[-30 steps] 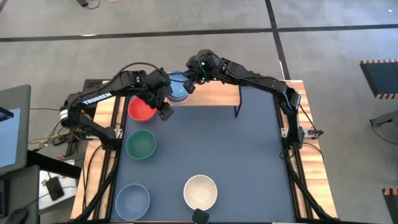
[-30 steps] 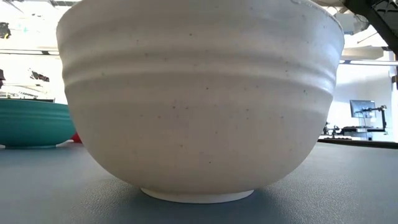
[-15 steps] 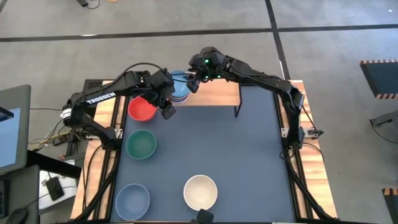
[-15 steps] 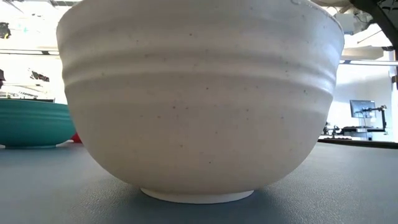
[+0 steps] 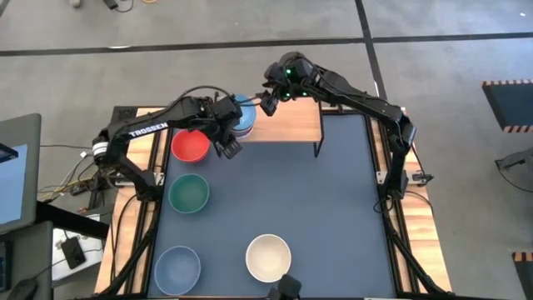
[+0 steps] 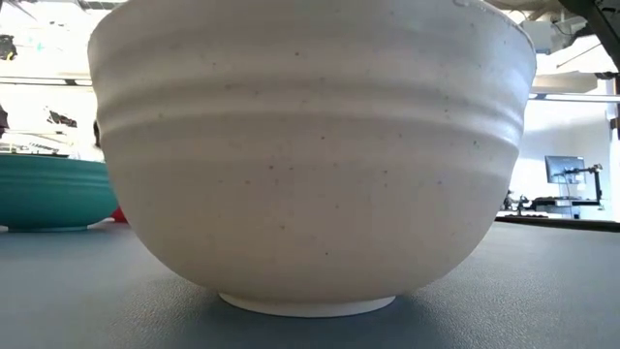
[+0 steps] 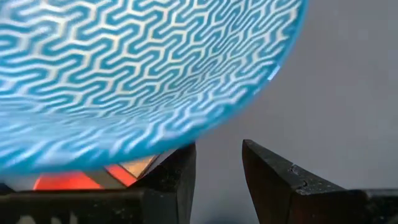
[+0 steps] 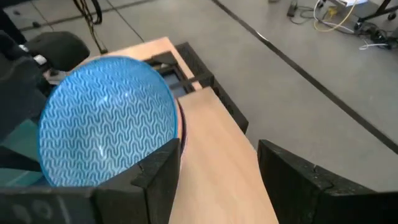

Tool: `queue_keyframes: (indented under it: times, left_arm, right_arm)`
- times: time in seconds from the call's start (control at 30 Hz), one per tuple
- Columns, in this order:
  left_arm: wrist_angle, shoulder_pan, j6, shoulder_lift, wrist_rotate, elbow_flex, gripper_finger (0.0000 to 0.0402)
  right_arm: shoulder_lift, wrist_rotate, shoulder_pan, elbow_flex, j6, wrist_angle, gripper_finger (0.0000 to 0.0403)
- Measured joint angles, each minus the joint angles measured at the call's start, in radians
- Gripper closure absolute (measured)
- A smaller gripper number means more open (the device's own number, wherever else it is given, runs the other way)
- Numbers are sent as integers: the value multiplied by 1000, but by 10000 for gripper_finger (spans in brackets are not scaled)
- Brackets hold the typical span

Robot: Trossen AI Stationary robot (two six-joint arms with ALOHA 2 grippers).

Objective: Place and stack bowls onto a shelf
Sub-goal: Stack the light blue patterned bowl on the top of the blue patterned bowl on the shelf

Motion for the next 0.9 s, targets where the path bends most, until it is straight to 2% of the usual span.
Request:
queue_keyframes:
  times: [0.2, 0.43, 0.9]
  left_arm:
    - [2, 0, -2, 33, -3, 0, 285]
    - [7, 6, -14, 34, -77, 0, 285]
    - [-49, 10, -29, 17, -69, 0, 285]
  right_arm:
    - [0, 1, 2, 0, -13, -8, 163]
    - [0, -4, 0, 0, -12, -21, 163]
    - [-6, -43, 1, 0, -1, -91, 163]
